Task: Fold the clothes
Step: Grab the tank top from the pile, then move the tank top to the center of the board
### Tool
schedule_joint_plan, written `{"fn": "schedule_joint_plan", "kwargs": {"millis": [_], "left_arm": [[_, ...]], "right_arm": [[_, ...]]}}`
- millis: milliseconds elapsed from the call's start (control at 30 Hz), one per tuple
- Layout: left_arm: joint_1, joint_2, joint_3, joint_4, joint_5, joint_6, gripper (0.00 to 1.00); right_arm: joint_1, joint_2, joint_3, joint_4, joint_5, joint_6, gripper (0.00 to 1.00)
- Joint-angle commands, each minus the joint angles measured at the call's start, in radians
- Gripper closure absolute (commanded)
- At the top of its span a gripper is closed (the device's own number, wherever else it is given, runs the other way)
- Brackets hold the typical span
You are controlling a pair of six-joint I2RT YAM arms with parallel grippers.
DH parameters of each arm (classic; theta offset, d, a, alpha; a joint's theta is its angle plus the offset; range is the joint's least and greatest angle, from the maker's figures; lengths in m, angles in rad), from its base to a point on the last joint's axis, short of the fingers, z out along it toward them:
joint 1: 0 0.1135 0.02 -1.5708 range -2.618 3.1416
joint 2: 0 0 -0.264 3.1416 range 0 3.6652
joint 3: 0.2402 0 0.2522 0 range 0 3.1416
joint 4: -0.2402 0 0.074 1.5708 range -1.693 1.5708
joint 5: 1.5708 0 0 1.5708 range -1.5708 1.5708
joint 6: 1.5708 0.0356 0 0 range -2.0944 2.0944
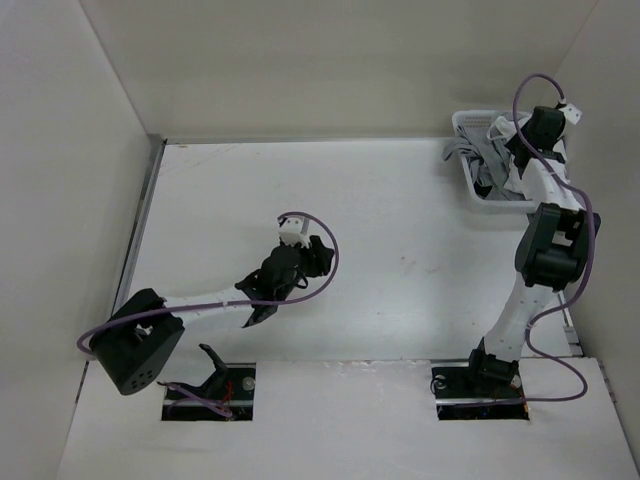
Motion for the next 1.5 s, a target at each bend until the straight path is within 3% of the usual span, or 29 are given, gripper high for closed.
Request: {"fn": "schedule_joint_plan", "kwargs": {"millis": [0,100,233,333,400,500,567,667,767,833,1000,1133,1333,1467], "left_arm": [[0.007,0.010,0.001,0.068,0.024,-0.012,0.54],[0.006,0.012,0.002,0.071,0.029,-0.009,0.54],[0.007,0.012,0.001,0.071,0.029,-0.007,0.54],[0.009,0.010,0.001,0.073,0.029,-0.010,0.54],[0.009,0.010,-0.001,0.074,0.029,-0.010,0.55],[0.014,0.007,-0.004,0.076,0.029,-0.009,0.55],[0.017,0.007,-0.005,0.076,0.029,-0.010,0.55],[0.021,0.006,-0.007,0.076,0.029,-0.012,0.55],[0.026,0.004,-0.007,0.077,0.029,-0.010,0.55],[0.032,-0.002,-0.008,0.079,0.029,-0.012,0.55],[0.044,-0.007,-0.016,0.083,0.029,-0.021,0.55],[0.052,-0.030,-0.036,0.100,0.024,-0.036,0.55],[0.105,-0.088,-0.081,0.120,0.029,-0.079,0.55],[0.153,-0.155,-0.107,0.105,0.029,-0.107,0.55]], "right_arm": [[0.001,0.020,0.074,0.034,-0.056,-0.004,0.52],[0.003,0.043,0.100,0.027,-0.059,-0.010,0.55],[0.003,0.051,0.105,0.021,-0.047,0.003,0.79],[-0.002,0.044,0.102,0.019,-0.049,0.004,0.85],[-0.006,0.040,0.104,0.014,-0.053,-0.002,0.80],[-0.011,0.042,0.119,-0.001,-0.046,-0.013,0.62],[-0.014,0.051,0.131,-0.013,-0.047,-0.016,0.62],[-0.019,0.071,0.154,-0.036,-0.056,-0.016,0.72],[-0.023,0.062,0.144,-0.038,-0.047,0.004,0.93],[-0.022,0.027,0.115,-0.010,-0.058,0.018,0.99],[-0.008,-0.191,-0.030,0.116,-0.058,0.055,1.00],[0.073,-0.415,-0.154,0.154,-0.047,0.082,1.00],[0.312,-0.757,-0.298,0.149,0.013,0.066,1.00],[0.555,-0.941,-0.318,0.103,0.019,0.033,0.99]]}}
